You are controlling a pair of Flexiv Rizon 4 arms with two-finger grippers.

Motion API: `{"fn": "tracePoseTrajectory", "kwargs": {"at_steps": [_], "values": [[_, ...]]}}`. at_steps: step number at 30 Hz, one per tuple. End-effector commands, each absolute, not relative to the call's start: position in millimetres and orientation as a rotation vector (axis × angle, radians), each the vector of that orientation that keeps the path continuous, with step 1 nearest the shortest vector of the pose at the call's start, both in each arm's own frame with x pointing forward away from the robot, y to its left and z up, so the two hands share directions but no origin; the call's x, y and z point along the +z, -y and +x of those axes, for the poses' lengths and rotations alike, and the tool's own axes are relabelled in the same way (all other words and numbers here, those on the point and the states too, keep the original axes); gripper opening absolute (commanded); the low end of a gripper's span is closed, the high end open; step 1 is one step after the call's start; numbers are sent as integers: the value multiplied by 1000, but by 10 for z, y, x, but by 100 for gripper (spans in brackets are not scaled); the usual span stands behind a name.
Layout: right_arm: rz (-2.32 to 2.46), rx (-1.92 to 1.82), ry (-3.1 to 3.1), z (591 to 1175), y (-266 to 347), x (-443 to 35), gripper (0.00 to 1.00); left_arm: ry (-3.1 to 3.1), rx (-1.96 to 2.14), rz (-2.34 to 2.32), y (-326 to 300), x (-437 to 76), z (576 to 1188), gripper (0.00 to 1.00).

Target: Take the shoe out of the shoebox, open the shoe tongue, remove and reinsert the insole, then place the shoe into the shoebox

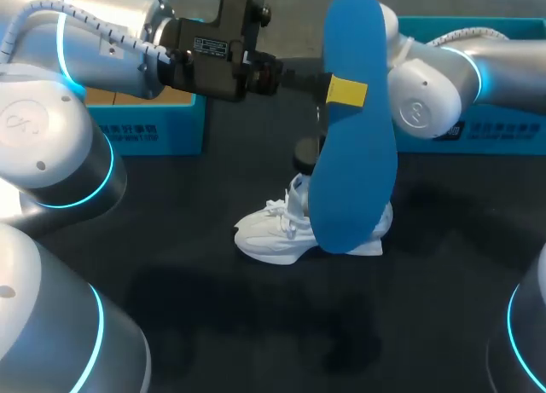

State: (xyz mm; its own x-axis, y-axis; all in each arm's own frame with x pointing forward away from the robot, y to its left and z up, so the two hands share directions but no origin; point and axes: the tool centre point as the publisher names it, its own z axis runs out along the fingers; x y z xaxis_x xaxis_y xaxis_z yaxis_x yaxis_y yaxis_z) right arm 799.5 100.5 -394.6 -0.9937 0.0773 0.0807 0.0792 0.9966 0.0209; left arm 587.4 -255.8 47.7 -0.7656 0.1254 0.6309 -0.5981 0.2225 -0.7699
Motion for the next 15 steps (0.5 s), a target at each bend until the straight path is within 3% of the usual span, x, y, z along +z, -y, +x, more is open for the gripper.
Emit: {"fn": "tracePoseTrajectory", "kwargs": {"at_steps": [1, 15], "values": [[-151, -49, 3061, 7930, -1004, -3910, 0, 1915, 1598, 435, 2559, 469, 5866, 0], [-603, -179, 2909, 7752, -949, -3618, 0, 1915, 1598, 435, 2559, 469, 5866, 0]]}}
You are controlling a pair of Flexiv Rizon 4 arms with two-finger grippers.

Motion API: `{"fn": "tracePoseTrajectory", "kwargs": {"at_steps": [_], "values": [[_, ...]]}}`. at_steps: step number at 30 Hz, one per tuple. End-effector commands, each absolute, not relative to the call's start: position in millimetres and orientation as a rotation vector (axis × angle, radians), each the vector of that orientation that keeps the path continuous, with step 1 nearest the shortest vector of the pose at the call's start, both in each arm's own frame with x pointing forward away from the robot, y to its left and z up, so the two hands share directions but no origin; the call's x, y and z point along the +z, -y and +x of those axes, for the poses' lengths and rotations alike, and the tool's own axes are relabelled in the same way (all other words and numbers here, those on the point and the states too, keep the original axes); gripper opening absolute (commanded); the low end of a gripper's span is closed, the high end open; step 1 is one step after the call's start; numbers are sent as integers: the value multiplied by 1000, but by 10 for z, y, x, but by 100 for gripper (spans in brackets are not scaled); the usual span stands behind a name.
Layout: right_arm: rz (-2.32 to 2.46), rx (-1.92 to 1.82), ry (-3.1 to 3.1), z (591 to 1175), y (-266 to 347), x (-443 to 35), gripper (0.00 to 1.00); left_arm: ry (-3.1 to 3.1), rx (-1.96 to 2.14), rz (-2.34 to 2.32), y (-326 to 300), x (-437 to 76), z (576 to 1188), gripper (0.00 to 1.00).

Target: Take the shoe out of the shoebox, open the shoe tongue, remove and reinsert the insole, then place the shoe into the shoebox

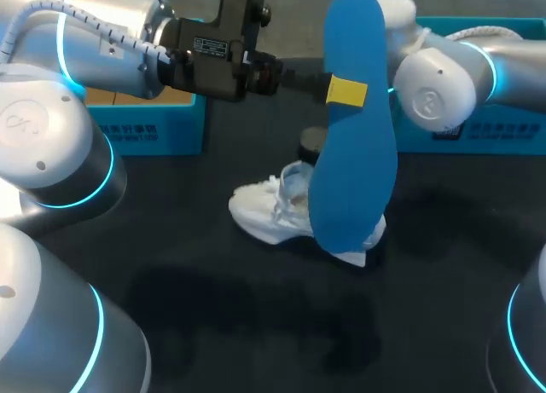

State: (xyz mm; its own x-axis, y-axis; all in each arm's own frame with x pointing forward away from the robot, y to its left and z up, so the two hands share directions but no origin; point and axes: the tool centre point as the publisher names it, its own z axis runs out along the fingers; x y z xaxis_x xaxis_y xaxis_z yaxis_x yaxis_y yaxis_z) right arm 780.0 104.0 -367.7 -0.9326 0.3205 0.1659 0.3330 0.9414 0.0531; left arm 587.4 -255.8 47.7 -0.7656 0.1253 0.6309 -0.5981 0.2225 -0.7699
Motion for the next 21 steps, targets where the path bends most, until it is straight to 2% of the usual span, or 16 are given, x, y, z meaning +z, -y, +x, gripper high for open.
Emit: {"fn": "tracePoseTrajectory", "kwargs": {"at_steps": [1, 10, 21], "values": [[-638, -195, 2892, 7740, -949, -3609, 0, 1915, 1598, 435, 2559, 469, 5866, 0], [-968, -277, 2705, 7507, -1025, -3511, 0, 1915, 1598, 435, 2559, 469, 5866, 0], [-957, -309, 2732, 7484, -1113, -3465, 0, 1915, 1598, 435, 2559, 469, 5866, 0]]}}
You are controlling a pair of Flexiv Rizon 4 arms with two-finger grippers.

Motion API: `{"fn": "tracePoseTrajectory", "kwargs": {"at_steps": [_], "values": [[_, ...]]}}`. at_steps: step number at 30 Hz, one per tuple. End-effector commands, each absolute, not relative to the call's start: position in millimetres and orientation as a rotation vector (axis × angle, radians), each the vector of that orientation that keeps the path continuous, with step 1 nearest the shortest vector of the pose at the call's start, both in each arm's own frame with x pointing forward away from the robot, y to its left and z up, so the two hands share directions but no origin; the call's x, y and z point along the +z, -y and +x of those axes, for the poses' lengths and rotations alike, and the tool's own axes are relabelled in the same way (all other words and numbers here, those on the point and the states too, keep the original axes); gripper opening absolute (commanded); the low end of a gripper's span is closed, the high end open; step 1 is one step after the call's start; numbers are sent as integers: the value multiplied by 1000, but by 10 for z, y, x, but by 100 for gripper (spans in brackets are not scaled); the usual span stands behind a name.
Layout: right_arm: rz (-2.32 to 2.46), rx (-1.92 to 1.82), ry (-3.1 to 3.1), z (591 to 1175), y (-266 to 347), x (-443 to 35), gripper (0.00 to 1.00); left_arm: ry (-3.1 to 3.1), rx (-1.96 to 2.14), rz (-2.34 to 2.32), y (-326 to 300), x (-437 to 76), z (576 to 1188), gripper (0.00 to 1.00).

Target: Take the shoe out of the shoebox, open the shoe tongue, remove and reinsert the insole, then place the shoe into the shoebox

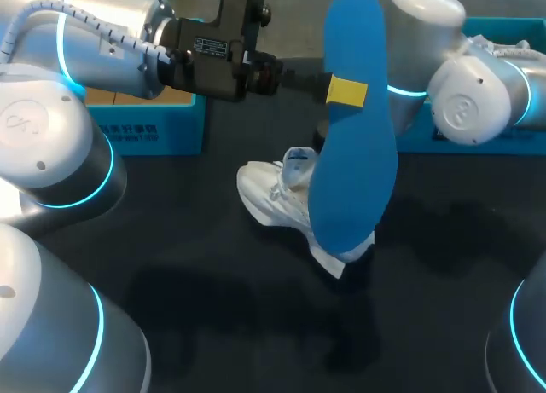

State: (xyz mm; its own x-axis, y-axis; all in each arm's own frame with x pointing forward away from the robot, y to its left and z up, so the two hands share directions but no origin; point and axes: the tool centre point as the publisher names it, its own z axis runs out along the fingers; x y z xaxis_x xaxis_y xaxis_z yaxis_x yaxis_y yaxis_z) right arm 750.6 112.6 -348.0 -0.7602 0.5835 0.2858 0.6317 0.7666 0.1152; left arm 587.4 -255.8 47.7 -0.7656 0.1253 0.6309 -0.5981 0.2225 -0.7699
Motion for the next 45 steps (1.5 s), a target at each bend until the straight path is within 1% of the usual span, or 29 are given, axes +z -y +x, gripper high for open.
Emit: {"fn": "tracePoseTrajectory", "kwargs": {"at_steps": [1, 11, 14, 18, 22, 23, 27, 35, 45], "values": [[-957, -309, 2732, 7484, -1113, -3465, 0, 1915, 1598, 435, 2559, 469, 5866, 0], [-957, -309, 2732, 7484, -1113, -3465, 0, 1915, 1598, 435, 2559, 469, 5866, 0], [-1084, -311, 2676, 7459, -1110, -3502, 0, 1915, 1598, 435, 2559, 469, 5866, 0], [-1421, -416, 2532, 7460, -1104, -3482, 0, 1915, 1598, 435, 2559, 469, 5866, 0], [-1696, -446, 2392, 7437, -1067, -3483, 0, 1915, 1598, 435, 2559, 469, 5866, 0], [-1724, -488, 2363, 7431, -1067, -3488, 0, 1915, 1598, 435, 2559, 469, 5866, 0], [-1883, -448, 2273, 7398, -1078, -3505, 0, 1915, 1598, 435, 2559, 469, 5866, 0], [-2014, -489, 2173, 7334, -1207, -3512, 0, 1915, 1598, 435, 2559, 469, 5866, 0], [-1980, -496, 2201, 7373, -1427, -3595, 0, 1915, 1598, 435, 2559, 469, 5866, 0]]}}
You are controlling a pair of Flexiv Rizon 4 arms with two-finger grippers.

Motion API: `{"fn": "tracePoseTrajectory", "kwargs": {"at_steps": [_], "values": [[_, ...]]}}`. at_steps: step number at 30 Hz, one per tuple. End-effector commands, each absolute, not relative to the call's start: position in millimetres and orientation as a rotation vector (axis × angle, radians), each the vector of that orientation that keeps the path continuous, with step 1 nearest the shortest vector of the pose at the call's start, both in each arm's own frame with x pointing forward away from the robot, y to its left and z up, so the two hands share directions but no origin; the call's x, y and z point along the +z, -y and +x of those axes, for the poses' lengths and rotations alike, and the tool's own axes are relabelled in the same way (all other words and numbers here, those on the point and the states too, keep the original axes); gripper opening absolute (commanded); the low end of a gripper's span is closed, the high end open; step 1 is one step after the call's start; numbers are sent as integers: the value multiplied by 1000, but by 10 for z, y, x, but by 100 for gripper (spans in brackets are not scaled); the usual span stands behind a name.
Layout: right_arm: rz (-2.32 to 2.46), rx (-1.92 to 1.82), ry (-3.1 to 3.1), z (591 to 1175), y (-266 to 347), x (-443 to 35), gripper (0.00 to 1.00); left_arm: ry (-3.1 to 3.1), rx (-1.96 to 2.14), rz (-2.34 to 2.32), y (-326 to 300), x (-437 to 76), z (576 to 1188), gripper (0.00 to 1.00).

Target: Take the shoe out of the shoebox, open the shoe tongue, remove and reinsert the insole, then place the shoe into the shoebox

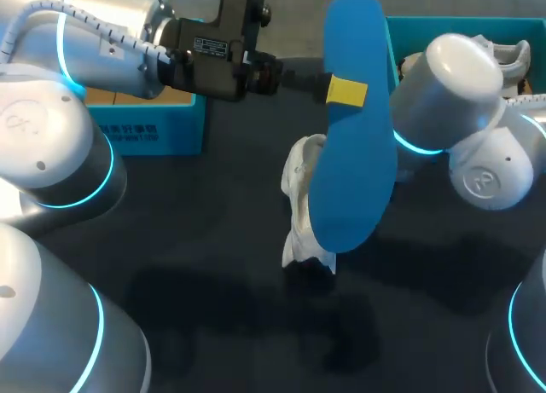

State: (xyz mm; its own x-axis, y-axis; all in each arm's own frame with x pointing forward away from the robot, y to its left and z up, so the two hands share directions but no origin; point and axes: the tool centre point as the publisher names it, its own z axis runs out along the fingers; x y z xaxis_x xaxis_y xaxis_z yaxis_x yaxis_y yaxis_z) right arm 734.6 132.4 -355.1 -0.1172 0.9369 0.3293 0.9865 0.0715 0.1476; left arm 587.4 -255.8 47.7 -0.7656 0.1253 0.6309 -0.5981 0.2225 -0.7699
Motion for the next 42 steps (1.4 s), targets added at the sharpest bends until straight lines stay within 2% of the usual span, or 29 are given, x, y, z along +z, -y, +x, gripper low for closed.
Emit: {"fn": "tracePoseTrajectory", "kwargs": {"at_steps": [1, 23, 24, 25, 26, 27, 28, 29, 42], "values": [[-1974, -485, 2211, 7377, -1437, -3599, 0, 1915, 1598, 435, 2559, 469, 5866, 0], [-1975, -392, 2224, 7482, -1453, -3798, 0, 1915, 1598, 435, 2559, 469, 5866, 0], [-1975, -394, 2221, 7483, -1453, -3799, 20, 1915, 1598, 435, 2559, 469, 5866, 0], [-1976, -396, 2217, 7483, -1454, -3800, 34, 1915, 1598, 435, 2559, 469, 5866, 0], [-1976, -398, 2213, 7483, -1458, -3801, 43, 1915, 1598, 435, 2559, 469, 5866, 0], [-1973, -400, 2207, 7482, -1467, -3798, 62, 1915, 1598, 435, 2559, 469, 5866, 0], [-1971, -399, 2208, 7479, -1474, -3784, 87, 1915, 1598, 435, 2559, 469, 5866, 0], [-1971, -398, 2209, 7477, -1475, -3764, 100, 1915, 1598, 435, 2559, 469, 5866, 0], [-1971, -478, 2163, 7480, -1512, -3442, 100, 1915, 1598, 435, 2559, 469, 5866, 0]]}}
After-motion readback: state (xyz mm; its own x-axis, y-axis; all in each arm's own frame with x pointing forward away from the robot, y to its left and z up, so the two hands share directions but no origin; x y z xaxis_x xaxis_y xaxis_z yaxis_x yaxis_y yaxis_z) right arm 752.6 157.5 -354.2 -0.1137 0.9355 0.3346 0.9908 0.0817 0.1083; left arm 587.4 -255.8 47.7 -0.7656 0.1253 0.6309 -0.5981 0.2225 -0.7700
